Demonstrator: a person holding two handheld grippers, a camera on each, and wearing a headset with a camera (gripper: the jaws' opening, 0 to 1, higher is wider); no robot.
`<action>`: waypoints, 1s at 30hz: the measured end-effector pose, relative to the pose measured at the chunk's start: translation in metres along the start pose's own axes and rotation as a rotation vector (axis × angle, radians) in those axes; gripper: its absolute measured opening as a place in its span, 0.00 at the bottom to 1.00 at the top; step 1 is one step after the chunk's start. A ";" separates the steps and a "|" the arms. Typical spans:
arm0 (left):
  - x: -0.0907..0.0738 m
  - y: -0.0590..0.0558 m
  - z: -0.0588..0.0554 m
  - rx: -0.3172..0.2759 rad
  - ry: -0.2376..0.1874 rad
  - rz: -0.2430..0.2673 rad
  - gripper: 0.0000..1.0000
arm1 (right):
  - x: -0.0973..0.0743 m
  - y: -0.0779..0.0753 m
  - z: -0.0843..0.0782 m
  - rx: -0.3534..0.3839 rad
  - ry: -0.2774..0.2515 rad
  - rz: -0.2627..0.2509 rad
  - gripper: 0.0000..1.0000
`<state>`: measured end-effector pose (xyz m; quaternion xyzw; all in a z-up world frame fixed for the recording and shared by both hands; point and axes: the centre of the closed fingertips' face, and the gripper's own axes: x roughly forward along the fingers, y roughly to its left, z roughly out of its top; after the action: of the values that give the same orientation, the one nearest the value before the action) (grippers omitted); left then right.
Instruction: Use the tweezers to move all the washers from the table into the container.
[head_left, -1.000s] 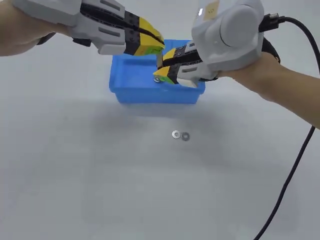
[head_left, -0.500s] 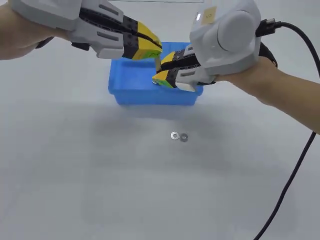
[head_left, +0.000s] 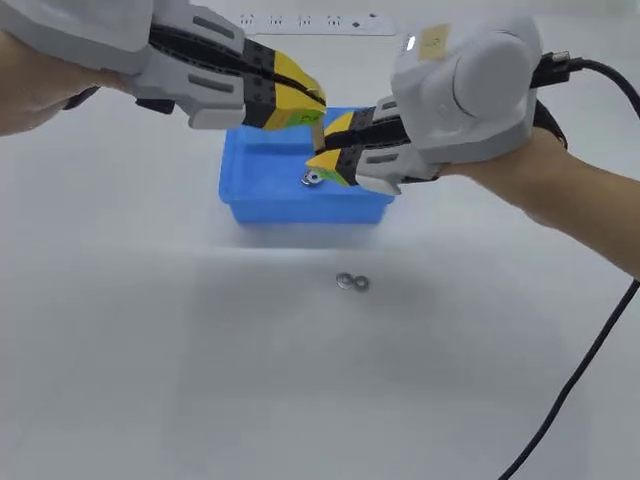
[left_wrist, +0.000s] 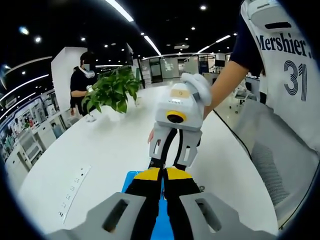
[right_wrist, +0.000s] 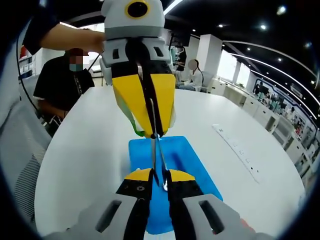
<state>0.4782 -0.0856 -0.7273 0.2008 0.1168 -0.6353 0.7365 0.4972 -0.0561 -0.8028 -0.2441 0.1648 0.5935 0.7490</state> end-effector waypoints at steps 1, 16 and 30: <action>-0.001 -0.004 0.005 0.012 -0.001 0.000 0.05 | -0.005 0.003 0.003 -0.004 -0.005 0.000 0.13; -0.003 -0.056 0.037 0.061 -0.010 -0.025 0.05 | -0.044 0.048 0.016 -0.034 -0.037 0.007 0.13; 0.013 -0.095 0.015 -0.031 -0.013 -0.063 0.05 | -0.041 0.090 -0.018 0.027 0.005 0.067 0.13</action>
<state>0.3860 -0.1148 -0.7337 0.1816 0.1281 -0.6577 0.7197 0.4002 -0.0835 -0.8107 -0.2297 0.1828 0.6152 0.7316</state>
